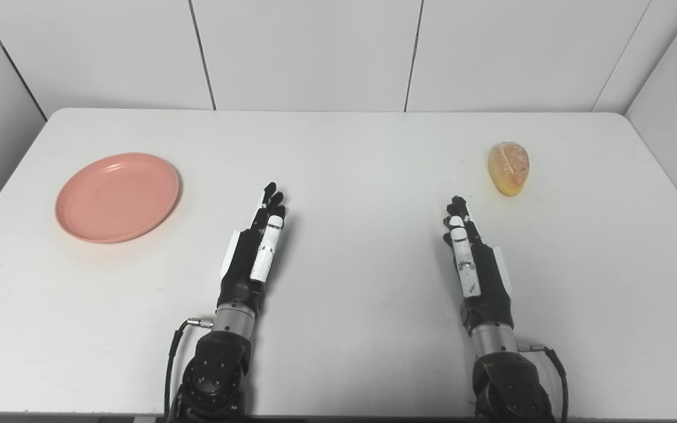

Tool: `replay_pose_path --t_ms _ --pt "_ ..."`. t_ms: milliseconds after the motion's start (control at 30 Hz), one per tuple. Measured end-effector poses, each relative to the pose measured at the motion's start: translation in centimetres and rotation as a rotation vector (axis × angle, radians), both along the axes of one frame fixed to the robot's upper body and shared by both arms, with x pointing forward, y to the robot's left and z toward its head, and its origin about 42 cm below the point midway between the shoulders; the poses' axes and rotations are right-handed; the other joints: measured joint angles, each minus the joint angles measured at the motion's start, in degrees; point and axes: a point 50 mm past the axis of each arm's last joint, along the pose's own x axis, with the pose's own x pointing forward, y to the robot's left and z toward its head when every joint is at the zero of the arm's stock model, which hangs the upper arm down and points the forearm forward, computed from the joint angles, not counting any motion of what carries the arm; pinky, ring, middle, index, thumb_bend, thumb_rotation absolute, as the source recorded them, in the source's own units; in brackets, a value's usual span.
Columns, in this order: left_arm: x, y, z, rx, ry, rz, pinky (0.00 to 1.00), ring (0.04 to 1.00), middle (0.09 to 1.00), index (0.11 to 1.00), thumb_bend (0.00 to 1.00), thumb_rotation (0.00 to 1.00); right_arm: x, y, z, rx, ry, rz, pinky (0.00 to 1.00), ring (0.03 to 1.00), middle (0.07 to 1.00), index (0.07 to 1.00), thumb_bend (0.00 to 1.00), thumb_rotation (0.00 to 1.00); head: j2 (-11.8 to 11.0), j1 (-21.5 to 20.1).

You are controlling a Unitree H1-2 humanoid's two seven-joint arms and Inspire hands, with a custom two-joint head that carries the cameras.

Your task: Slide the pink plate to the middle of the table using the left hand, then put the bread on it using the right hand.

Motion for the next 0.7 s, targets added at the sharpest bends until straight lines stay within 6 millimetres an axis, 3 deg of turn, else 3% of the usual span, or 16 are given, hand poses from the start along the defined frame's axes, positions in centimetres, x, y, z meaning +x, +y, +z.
replay_pose_path --t_ms 300,367,467,500,533,567,633,700 --pt "0.0 -0.1 -0.1 0.005 0.004 0.004 0.94 0.957 0.974 0.978 0.35 1.00 0.0 -0.1 -0.1 -0.003 0.001 0.000 0.94 0.946 0.946 0.944 0.19 1.00 -1.84 2.81" --pt "0.0 -0.3 -0.2 0.005 0.005 0.006 0.94 0.955 0.973 0.977 0.34 1.00 0.0 -0.4 -0.2 -0.010 0.001 0.000 0.94 0.944 0.945 0.940 0.19 1.00 -3.77 6.74" --pt "0.0 -0.7 -0.4 0.011 0.002 0.012 0.95 0.961 0.977 0.982 0.32 1.00 0.0 -0.8 -0.4 -0.014 -0.006 0.001 0.94 0.943 0.943 0.937 0.19 1.00 -4.39 8.09" --pt "0.0 -0.9 -0.6 0.009 0.000 0.015 0.96 0.965 0.979 0.985 0.33 1.00 0.1 -1.1 -0.5 -0.012 -0.008 0.000 0.94 0.945 0.944 0.940 0.19 1.00 -6.74 12.70" --pt "0.0 -1.2 -0.8 0.005 0.000 0.015 0.96 0.969 0.980 0.987 0.33 1.00 0.1 -1.3 -0.6 -0.010 -0.011 0.001 0.95 0.947 0.945 0.942 0.19 1.00 -6.77 12.74" --pt "0.1 -1.3 -0.9 0.002 -0.008 0.017 0.97 0.973 0.982 0.988 0.33 1.00 0.1 -1.6 -0.9 -0.009 -0.018 0.003 0.95 0.948 0.946 0.943 0.19 1.00 -8.33 15.44" --pt "0.3 -1.6 -1.1 0.000 -0.019 0.012 0.97 0.977 0.984 0.985 0.34 1.00 0.1 -2.1 -1.0 -0.009 -0.021 0.011 0.96 0.955 0.952 0.950 0.20 1.00 -8.35 15.47" --pt "0.8 -2.1 -1.3 0.003 -0.019 0.009 0.96 0.979 0.985 0.984 0.35 1.00 0.1 -2.7 -1.2 -0.009 -0.023 0.015 0.98 0.963 0.960 0.959 0.19 1.00 -10.89 19.06"
